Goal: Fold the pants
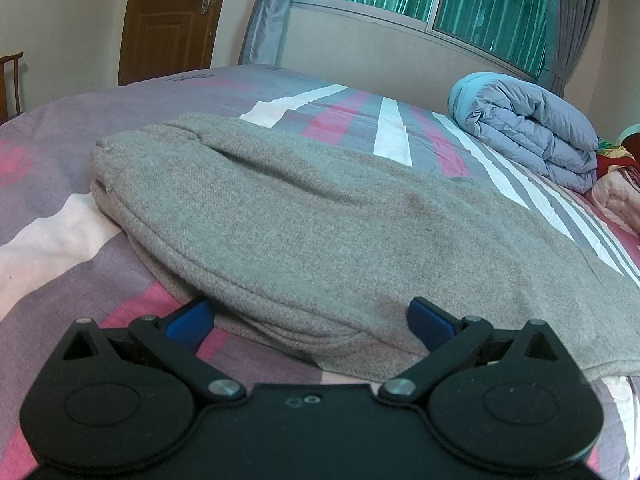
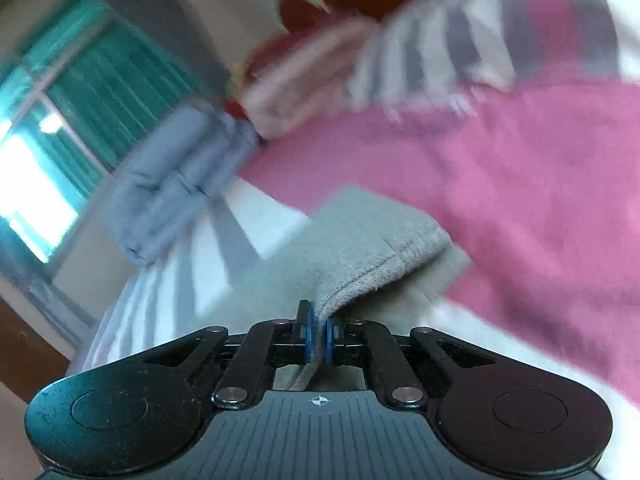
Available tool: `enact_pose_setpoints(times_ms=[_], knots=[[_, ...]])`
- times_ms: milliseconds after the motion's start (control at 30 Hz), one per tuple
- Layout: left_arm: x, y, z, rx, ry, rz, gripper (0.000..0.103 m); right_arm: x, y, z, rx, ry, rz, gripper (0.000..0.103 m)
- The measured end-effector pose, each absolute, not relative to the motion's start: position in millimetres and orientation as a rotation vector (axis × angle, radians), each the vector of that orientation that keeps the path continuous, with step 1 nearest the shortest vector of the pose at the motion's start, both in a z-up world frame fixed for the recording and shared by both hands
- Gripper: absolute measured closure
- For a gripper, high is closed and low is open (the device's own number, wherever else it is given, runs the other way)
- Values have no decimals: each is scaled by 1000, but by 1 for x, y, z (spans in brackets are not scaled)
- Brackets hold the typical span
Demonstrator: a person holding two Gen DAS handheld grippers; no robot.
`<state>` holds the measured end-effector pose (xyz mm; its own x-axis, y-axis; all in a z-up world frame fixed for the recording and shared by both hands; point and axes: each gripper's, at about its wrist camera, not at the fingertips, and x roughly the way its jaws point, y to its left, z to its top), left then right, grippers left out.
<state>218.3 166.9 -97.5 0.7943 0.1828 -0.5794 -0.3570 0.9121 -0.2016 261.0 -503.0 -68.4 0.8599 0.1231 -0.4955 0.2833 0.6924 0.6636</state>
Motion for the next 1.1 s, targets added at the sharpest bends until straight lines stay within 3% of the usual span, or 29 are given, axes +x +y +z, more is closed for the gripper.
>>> enact_pose_setpoints(times_ms=[33,100,133,267,300,333,500,567,667,867,900,1100], knots=[[218,167,-98,-310,586,295,6,257,-505,-72,832,538,-90,98],[218,167,-98,-310,585,296,6,249,-505,-72,845,493,-105,79],[218,167,-98,-310,586,296,6,246,-509,-74,882,475,-111,77],[218,167,-98,-310,585,296,6,245,-530,-76,1021,441,-164,77],[218,167,-98,-310,585,296,6,249,-527,-74,995,456,-134,87],[218,167,-98,-310,584,296,6,251,-522,-71,966,464,-98,90],[218,168,-98,-310,585,296,6,233,-516,-74,1010,464,-169,87],[218,167,-98,-309,584,296,6,219,-517,-77,1067,427,-211,60],[218,168,-98,-310,584,296,6,216,-526,-80,1166,401,-202,51],[218,168,-98,-310,584,296,6,260,-538,-73,1219,561,-254,54],[217,168,-98,-311,584,295,6,270,-535,-69,1157,588,-239,88],[218,168,-97,-308,583,294,6,275,-507,-16,543,456,-104,90]])
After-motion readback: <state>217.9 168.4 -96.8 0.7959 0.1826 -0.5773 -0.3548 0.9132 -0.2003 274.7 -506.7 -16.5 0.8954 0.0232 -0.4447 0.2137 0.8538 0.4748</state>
